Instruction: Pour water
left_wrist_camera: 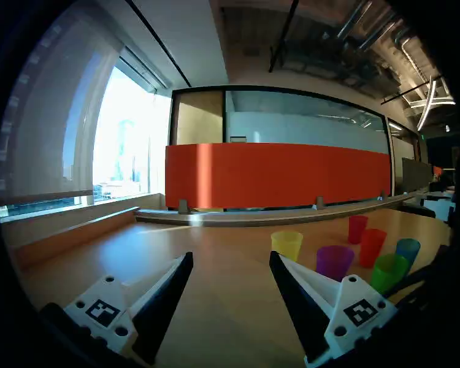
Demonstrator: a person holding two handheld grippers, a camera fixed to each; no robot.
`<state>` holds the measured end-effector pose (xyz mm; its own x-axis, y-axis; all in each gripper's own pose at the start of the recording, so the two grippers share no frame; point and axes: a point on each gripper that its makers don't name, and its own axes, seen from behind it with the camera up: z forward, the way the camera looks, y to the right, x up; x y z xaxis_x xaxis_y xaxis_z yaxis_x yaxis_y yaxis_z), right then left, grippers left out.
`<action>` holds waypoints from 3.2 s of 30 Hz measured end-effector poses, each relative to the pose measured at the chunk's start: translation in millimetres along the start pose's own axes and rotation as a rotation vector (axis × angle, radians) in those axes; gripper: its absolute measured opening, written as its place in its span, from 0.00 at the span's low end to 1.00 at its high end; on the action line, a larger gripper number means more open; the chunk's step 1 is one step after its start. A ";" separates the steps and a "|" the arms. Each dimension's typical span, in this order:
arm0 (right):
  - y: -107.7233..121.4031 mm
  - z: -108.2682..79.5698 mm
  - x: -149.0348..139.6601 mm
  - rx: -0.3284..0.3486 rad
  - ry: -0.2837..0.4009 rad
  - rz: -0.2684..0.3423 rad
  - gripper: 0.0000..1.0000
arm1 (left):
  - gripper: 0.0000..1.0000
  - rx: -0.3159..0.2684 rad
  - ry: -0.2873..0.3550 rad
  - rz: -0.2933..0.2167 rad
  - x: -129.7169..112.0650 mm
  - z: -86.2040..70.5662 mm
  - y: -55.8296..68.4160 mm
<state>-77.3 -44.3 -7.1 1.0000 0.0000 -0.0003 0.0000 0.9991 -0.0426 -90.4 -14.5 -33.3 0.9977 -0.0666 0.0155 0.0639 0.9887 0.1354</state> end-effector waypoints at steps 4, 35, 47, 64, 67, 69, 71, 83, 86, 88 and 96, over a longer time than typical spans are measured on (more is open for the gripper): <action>1.0 3.9 -2.7 -0.004 -0.005 0.003 0.99 | 0.92 0.000 0.000 0.000 0.0 -0.1 0.2; 7.3 18.1 7.3 -0.003 -0.008 0.016 0.99 | 0.92 0.000 0.000 0.000 0.4 0.3 0.1; 34.3 6.5 18.1 -0.042 0.001 0.001 0.99 | 0.92 0.000 0.000 0.000 0.4 0.6 -0.4; 49.7 -2.2 -17.4 -0.042 -0.037 -0.006 0.99 | 0.92 0.000 0.000 0.000 0.0 0.5 0.2; 49.7 -2.2 -22.0 -0.039 -0.040 -0.001 0.99 | 0.92 0.000 0.000 0.000 -0.2 0.5 0.2; 49.9 -2.1 -23.8 -0.038 -0.042 0.002 0.99 | 0.92 0.000 0.000 0.000 -0.2 0.4 0.2; 50.3 -2.1 -23.5 -0.037 -0.040 0.004 0.99 | 0.92 0.000 0.000 0.000 -0.1 0.2 0.3; 50.7 -4.6 -19.1 -0.028 -0.025 0.007 0.99 | 0.92 0.000 0.000 0.000 0.0 0.1 0.8; 50.8 -4.7 -18.7 -0.026 -0.026 0.008 0.99 | 0.92 0.000 0.000 0.000 -0.2 0.3 0.8; 51.0 -4.8 -18.7 -0.025 -0.026 0.008 0.99 | 0.92 0.000 0.000 0.000 -0.2 0.2 0.5; 50.8 -4.9 -18.0 -0.024 -0.027 0.008 0.99 | 0.92 0.000 0.000 0.000 0.4 0.1 0.8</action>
<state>-95.4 6.3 -14.1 0.9996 0.0097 0.0262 -0.0079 0.9977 -0.0667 -90.0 -13.8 -33.0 0.9977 -0.0663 0.0152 0.0637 0.9888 0.1351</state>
